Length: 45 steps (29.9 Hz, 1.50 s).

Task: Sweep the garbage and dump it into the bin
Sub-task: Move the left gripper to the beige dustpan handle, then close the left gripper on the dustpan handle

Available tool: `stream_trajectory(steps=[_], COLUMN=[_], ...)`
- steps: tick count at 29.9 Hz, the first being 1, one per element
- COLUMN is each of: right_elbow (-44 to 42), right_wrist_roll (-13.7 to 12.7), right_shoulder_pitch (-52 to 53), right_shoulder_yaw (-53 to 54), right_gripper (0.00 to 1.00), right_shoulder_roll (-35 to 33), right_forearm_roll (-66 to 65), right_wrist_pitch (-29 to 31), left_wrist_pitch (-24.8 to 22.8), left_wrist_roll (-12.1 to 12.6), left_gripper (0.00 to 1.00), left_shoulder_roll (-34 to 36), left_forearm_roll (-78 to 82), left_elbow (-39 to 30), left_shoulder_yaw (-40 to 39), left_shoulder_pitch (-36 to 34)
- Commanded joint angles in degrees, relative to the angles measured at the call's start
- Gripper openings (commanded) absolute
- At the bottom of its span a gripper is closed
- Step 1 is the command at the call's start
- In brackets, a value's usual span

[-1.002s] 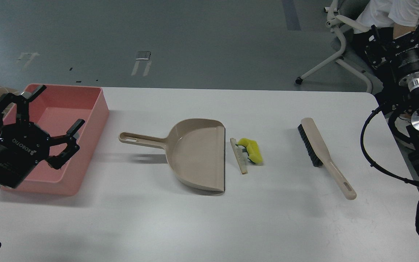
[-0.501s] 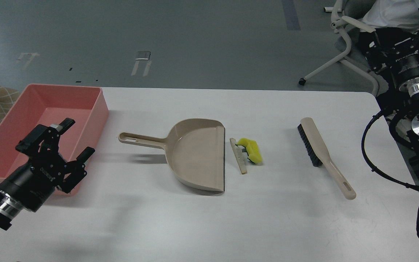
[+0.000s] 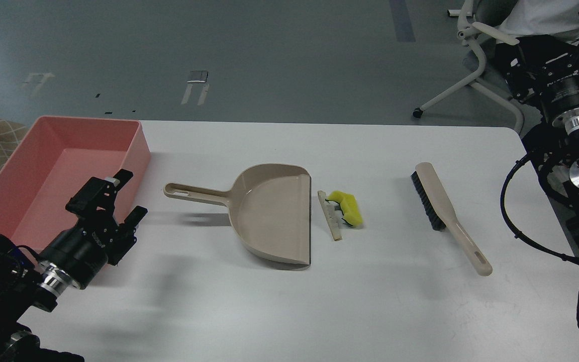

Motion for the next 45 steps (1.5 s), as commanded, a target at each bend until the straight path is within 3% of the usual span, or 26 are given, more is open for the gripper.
stream_trajectory(steps=[1,5,9,10,13,23,33,45], right_elbow=[0.01,0.01,0.01,-0.08,0.01,-0.08,0.01,-0.08], right_wrist_roll=[0.0,0.0,0.0,0.0,0.0,0.0,0.0,0.0], right_shoulder_pitch=[-0.01,0.08,-0.01,-0.01,-0.53,-0.98,-1.06,-1.06], right_shoulder_yaw=[-0.21,-0.21,-0.3,-0.3,-0.3,-0.21,-0.12,-0.21], right_gripper=[1.0,1.0,1.0,1.0,1.0,1.0,1.0,1.0], right_shoulder_roll=[0.21,0.21,-0.06,-0.14,-0.14,-0.14,0.03,-0.14], right_forearm_roll=[0.0,0.0,0.0,0.0,0.0,0.0,0.0,0.0], right_wrist_pitch=[0.0,0.0,0.0,0.0,0.0,0.0,0.0,0.0], left_wrist_pitch=[10.41,18.26,24.86,26.78,29.69,34.79,35.59,36.12], left_wrist_roll=[0.12,1.17,5.82,8.88,14.61,15.59,15.59,15.85], left_gripper=[0.93,0.92,0.88,0.85,0.85,0.85,0.84,0.7], left_shoulder_roll=[-0.03,0.06,-0.12,-0.64,-3.1,-5.48,-5.66,-9.87], left_forearm_roll=[8.27,10.14,10.23,10.23,10.23,10.14,9.79,9.09], left_elbow=[1.19,2.34,3.31,3.4,3.48,8.14,9.99,14.38], left_shoulder_yaw=[8.06,15.46,20.83,22.23,25.13,25.41,25.32,25.49], left_shoulder_pitch=[-3.31,-6.74,-9.38,-9.91,-11.58,-15.53,-18.0,-22.04])
